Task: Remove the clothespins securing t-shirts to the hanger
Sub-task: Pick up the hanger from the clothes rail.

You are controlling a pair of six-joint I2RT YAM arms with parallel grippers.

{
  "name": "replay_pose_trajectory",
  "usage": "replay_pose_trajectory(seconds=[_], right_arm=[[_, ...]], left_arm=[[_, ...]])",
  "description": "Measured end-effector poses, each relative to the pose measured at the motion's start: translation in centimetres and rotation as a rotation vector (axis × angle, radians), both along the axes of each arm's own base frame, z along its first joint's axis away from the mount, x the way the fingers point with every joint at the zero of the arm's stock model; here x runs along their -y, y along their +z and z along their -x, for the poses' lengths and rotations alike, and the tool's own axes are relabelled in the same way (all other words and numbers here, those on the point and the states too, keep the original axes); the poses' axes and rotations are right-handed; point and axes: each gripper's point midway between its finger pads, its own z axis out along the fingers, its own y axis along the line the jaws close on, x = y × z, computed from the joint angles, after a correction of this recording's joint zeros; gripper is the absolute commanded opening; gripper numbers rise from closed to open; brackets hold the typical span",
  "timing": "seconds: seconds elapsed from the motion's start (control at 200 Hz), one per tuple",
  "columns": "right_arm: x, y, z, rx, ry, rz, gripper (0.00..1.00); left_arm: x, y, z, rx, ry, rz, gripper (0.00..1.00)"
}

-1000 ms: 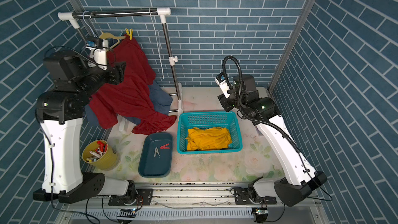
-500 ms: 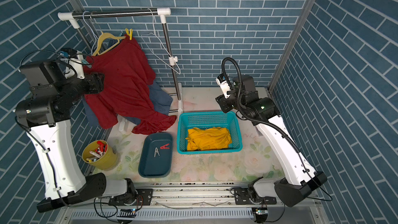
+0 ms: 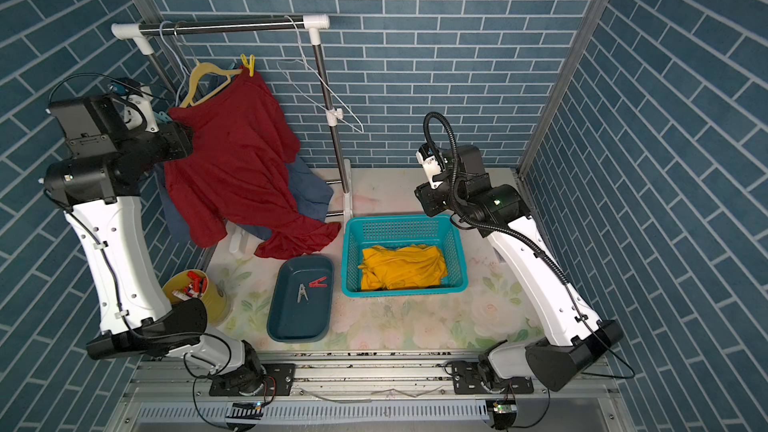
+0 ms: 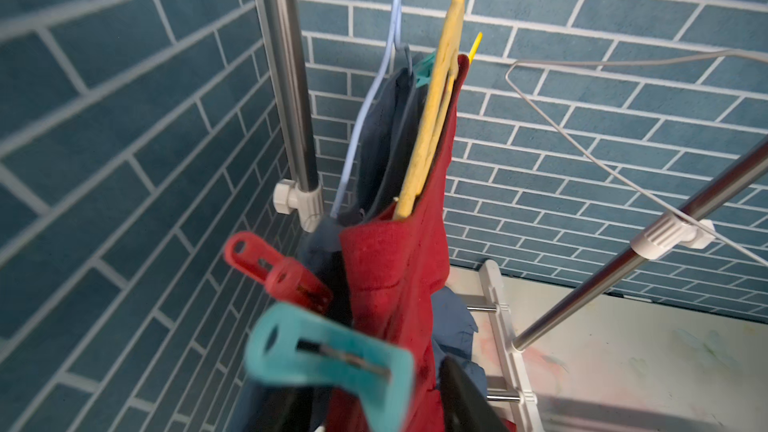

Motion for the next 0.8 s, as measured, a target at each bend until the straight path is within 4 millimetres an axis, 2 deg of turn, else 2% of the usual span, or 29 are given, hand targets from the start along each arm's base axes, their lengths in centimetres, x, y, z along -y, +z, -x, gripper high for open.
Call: replay_pose_trajectory(seconds=[0.125, 0.265, 0.37, 0.505, 0.66, 0.8], right_arm=[[-0.1, 0.0, -0.5, 0.004, -0.004, 0.000, 0.48], [-0.1, 0.1, -0.5, 0.007, -0.002, 0.001, 0.48], [0.0, -0.1, -0.4, 0.008, 0.000, 0.005, 0.48], [0.6, -0.5, 0.4, 0.010, -0.003, 0.010, 0.49], [1.4, -0.2, 1.5, 0.030, -0.009, 0.001, 0.48], [1.6, -0.2, 1.8, 0.040, -0.010, -0.004, 0.48]], left_arm=[[0.7, -1.7, -0.7, -0.037, -0.046, 0.046, 0.27], [2.1, -2.0, -0.1, -0.030, -0.101, 0.092, 0.10], [3.3, -1.3, 1.0, -0.004, -0.142, 0.120, 0.00], [4.5, -0.2, 2.0, 0.031, -0.186, 0.145, 0.00], [5.2, 0.6, 2.1, 0.055, -0.208, 0.186, 0.00], [5.8, 2.8, 2.2, 0.121, -0.238, 0.213, 0.00]])
